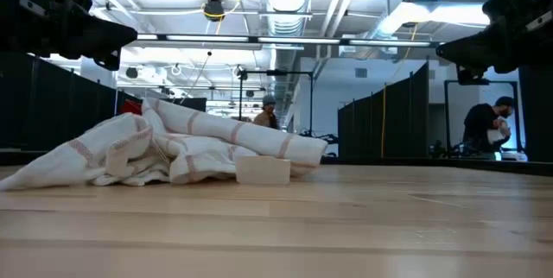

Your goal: Roll towel

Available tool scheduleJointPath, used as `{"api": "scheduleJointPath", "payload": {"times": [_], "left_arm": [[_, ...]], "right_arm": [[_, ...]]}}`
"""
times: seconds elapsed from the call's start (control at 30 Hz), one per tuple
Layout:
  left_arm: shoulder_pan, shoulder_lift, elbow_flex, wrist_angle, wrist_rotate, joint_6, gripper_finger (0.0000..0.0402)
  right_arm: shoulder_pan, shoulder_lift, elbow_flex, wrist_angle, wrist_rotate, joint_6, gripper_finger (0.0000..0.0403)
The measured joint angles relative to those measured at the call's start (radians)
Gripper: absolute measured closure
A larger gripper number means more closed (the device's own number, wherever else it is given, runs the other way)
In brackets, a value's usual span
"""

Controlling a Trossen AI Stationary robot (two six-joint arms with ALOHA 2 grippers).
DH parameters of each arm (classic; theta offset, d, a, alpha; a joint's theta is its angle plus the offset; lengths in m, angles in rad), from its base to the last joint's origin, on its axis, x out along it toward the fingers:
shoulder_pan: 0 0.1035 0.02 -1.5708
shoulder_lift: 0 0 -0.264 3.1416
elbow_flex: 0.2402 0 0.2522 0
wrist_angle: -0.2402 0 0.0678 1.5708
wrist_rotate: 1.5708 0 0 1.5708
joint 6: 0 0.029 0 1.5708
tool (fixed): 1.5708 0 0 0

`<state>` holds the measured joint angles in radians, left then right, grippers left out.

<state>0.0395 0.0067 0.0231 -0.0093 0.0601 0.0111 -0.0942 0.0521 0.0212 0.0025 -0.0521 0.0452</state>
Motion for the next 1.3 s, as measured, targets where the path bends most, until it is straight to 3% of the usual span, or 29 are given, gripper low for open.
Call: {"api": "scheduleJointPath", "payload": {"times": [1.0,1.3], "left_arm": [[0.0,0.0,0.0,0.005,0.001,0.0,0.0393],[0.0,0.001,-0.002,0.116,-0.015,0.037,0.0393]], "right_arm": [[0.0,0.0,0.0,-0.004,0.0,0.0,0.0403],[-0.001,0.0,0.0,-0.003,0.0,-0.001,0.0403]]}}
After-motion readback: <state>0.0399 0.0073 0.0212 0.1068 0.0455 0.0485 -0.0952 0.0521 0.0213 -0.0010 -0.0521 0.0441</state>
